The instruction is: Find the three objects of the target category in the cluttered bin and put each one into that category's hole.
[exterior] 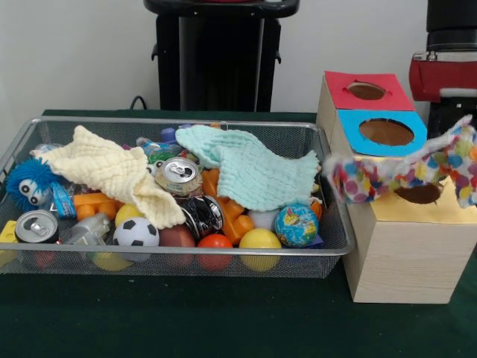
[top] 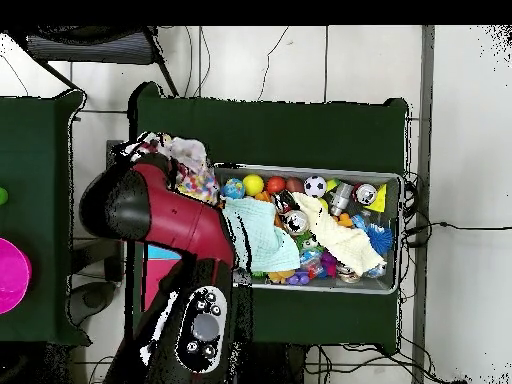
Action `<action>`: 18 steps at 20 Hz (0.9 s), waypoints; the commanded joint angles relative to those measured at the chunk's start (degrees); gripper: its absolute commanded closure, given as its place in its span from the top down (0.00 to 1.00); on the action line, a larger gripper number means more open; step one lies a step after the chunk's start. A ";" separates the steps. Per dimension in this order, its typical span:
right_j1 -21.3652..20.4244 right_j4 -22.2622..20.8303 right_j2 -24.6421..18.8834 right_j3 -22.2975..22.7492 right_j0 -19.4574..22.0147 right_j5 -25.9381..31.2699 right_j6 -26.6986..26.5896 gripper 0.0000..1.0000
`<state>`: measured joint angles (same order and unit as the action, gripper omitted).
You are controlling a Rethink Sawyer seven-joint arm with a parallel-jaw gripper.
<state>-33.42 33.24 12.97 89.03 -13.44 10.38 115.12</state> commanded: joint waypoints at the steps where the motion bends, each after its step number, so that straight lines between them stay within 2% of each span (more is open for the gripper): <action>1: 1.63 -0.22 -6.24 0.64 1.71 0.45 9.57 1.00; 13: 2.44 0.85 -1.62 -0.42 -1.05 6.82 12.06 1.00; 18: 3.97 -1.24 4.32 -2.63 -3.92 17.13 13.60 1.00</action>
<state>-32.63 33.22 15.09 88.20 -15.95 13.47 115.12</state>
